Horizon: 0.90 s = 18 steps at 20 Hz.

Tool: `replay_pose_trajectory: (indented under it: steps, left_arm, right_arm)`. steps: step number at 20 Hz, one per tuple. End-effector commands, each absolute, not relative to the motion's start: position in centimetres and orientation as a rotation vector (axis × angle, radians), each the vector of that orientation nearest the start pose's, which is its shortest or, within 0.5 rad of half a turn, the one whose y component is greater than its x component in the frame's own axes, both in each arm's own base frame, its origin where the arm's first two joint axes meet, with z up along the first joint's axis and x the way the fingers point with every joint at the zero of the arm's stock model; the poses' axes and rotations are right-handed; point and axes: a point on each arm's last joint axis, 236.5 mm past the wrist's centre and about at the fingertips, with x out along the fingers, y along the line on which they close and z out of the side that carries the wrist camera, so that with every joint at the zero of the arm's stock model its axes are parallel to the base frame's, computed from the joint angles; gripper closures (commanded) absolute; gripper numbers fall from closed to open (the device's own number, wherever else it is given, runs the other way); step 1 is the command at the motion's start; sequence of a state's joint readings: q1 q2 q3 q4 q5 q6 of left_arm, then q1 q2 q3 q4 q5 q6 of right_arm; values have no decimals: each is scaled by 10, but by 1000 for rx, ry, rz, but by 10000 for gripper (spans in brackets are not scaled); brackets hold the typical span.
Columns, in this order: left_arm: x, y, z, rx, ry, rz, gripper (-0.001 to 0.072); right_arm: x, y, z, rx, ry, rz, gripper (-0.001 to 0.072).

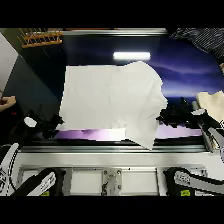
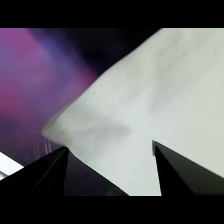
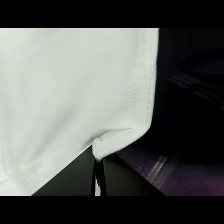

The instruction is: Fold the clothes and pants, and hang the long-sleeved shirts on hangers.

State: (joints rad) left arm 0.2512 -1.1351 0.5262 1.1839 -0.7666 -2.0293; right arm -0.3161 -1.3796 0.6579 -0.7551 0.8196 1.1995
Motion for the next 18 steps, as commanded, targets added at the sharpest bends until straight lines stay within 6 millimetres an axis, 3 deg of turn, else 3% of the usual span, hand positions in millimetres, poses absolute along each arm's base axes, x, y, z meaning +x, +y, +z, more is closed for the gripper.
replay_pose_trajectory:
  steps: [1,3,6,8,10,11,12,14,16,18]
  left_arm:
    - [287,6,-124,-951,1340,454,150]
    - [290,6,-123,-942,1349,445,164]
    - [297,10,-113,-927,1298,432,679]
    - [310,15,-92,-902,1207,398,703]
    - [336,22,-48,-869,1075,345,702]
    - [353,27,-14,-840,988,305,703]
    - [371,31,32,-812,877,263,703]
    - [395,37,143,-751,629,179,702]
    - [388,36,265,-668,375,94,702]
    - [350,26,376,-569,137,22,703]
  right_arm:
    - [335,24,-122,800,1272,56,697]
    - [334,25,-121,802,1276,61,697]
    - [335,25,-120,800,1273,63,698]
    - [343,24,-107,786,1248,81,698]
    - [363,21,-73,731,1194,135,699]
    - [377,17,-44,679,1151,169,699]
    - [391,13,-10,622,1099,196,699]
    - [414,3,80,483,942,236,699]
    - [419,-2,186,335,732,250,699]
    - [400,1,291,210,501,242,699]
